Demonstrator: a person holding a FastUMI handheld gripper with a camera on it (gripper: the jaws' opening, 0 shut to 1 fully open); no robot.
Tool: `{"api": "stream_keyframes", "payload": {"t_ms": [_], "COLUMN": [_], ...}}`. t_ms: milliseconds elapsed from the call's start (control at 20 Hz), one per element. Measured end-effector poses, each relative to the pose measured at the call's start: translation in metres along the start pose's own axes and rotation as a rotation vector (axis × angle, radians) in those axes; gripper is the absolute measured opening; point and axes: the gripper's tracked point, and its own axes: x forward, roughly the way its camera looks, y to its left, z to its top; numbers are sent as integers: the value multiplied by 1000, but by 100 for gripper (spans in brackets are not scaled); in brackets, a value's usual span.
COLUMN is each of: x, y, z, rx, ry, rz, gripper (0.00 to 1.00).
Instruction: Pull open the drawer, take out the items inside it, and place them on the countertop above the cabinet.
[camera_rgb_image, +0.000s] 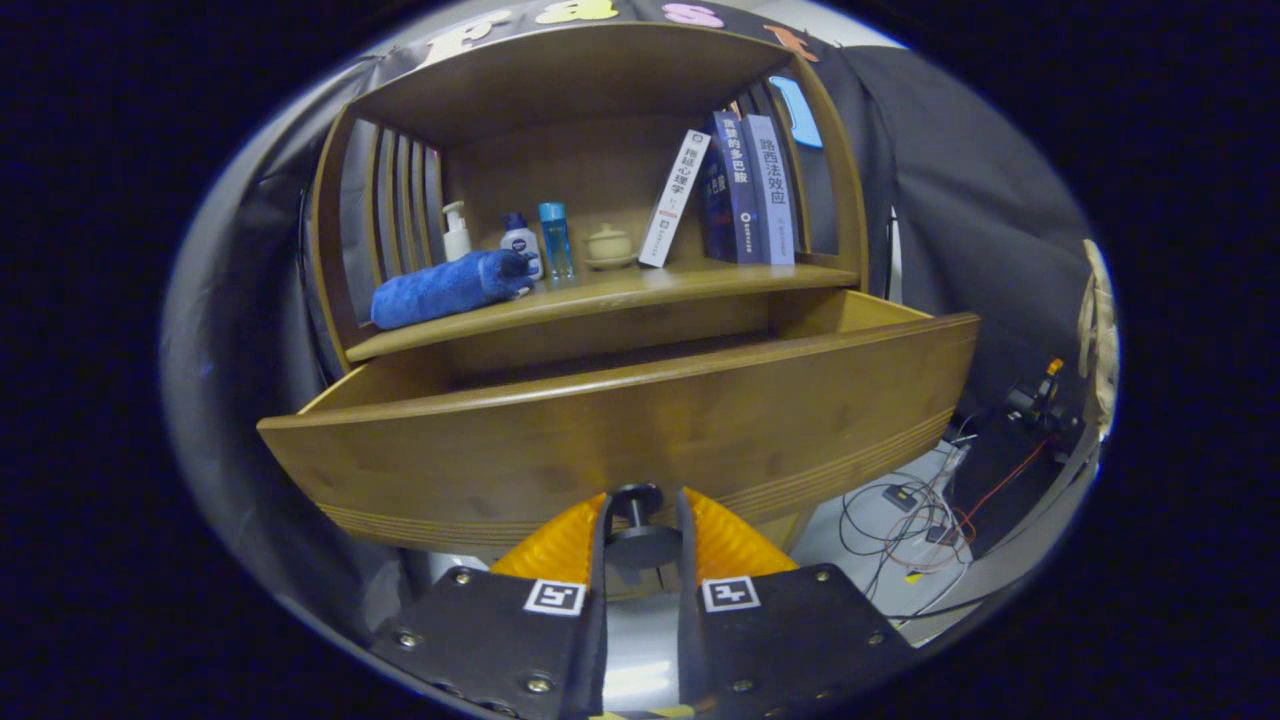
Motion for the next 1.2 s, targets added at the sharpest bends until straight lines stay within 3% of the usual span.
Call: {"api": "stream_keyframes", "payload": {"t_ms": [500, 600, 700, 750, 900, 1200], "x": [-11, -13, -19, -24, -39, -38], "y": [-2, -3, 2, 3, 8, 4], "z": [-5, -4, 0, 6, 33, 94], "rx": [2, 3, 13, 23, 40, -13], "ry": [-28, -35, -57, -76, -157, -219], "rz": [11, 18, 37, 43, 60, -29], "gripper": [28, 32, 41, 46, 46, 45]}}
